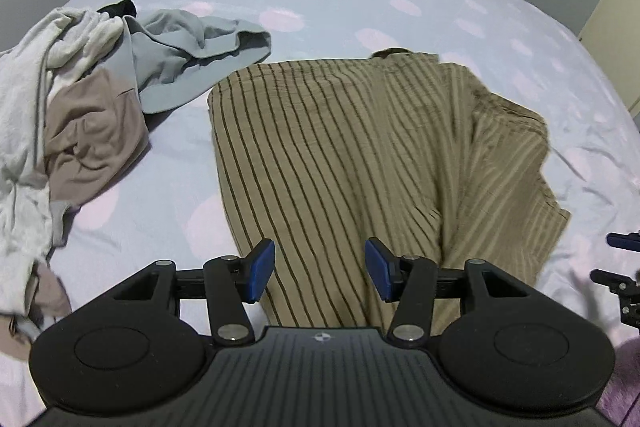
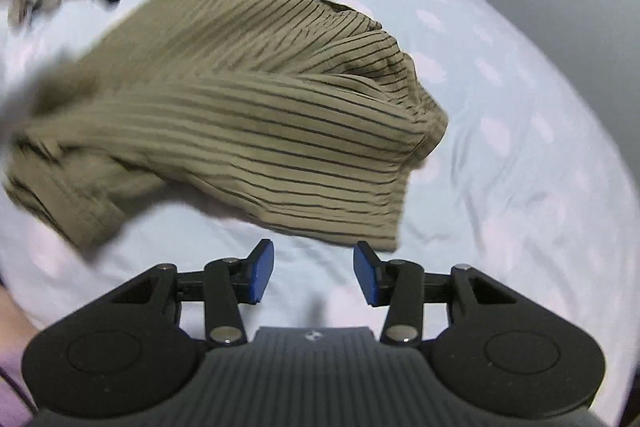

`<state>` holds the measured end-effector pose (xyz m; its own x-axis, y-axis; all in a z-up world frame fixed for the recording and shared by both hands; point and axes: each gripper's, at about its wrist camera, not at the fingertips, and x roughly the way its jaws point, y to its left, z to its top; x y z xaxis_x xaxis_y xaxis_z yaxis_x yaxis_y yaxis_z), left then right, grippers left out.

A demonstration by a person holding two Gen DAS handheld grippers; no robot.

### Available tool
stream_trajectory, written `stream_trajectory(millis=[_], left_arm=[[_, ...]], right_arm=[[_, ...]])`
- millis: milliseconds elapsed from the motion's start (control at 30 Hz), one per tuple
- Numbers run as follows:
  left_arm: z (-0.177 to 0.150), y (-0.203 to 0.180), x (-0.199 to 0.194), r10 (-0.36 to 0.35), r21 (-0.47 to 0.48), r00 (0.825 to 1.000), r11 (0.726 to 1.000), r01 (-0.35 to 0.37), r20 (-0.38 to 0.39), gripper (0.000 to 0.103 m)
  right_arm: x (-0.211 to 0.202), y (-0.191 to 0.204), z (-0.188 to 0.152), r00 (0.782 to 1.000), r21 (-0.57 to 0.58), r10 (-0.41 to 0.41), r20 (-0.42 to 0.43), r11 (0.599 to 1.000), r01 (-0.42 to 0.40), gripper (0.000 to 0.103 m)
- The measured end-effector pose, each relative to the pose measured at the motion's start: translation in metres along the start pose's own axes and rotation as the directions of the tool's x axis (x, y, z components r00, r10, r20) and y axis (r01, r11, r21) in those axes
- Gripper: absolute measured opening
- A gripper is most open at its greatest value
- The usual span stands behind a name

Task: Fold clothes
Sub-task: 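Grasp the pants hem with the right gripper and lift it toward the waistband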

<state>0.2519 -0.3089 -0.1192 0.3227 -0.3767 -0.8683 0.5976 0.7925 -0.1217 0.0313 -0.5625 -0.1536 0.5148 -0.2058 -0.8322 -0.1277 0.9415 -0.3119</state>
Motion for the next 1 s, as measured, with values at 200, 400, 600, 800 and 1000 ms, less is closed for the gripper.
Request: stream_trajectory(millis=[200, 400, 600, 800, 1000], left_arm=[[0.023, 0.014, 0.036, 0.082, 0.041, 0.997, 0.996, -0.082, 0.003, 0.048], [0.027, 0.022, 0.068, 0.159, 0.094, 0.987, 0.983, -0.16, 0.019, 0.048], [0.024, 0.018, 0.081, 0.159, 0.181, 0.987, 0.97, -0.16, 0.024, 0.047], [0.027, 0.044, 0.074, 0.129, 0.062, 0.991, 0.989, -0.131, 0.027, 0.047], [0.029, 0.064, 0.063, 0.124, -0.037, 0.991, 0.992, -0.122, 0.057, 0.047]], right_arm=[[0.041, 0.001, -0.002, 0.998, -0.287, -0.055, -0.026, 0.957, 0.045, 0.048], [0.074, 0.012, -0.008, 0.993, -0.571, -0.104, -0.052, 0.819, 0.056, 0.047], [0.083, 0.011, 0.0, 0.994, -0.699, -0.102, -0.042, 0.713, 0.044, 0.043], [0.087, 0.016, 0.013, 0.992, -0.718, -0.114, -0.044, 0.694, 0.048, 0.004], [0.059, 0.012, 0.053, 0.979, -0.712, -0.197, 0.045, 0.681, 0.17, 0.002]])
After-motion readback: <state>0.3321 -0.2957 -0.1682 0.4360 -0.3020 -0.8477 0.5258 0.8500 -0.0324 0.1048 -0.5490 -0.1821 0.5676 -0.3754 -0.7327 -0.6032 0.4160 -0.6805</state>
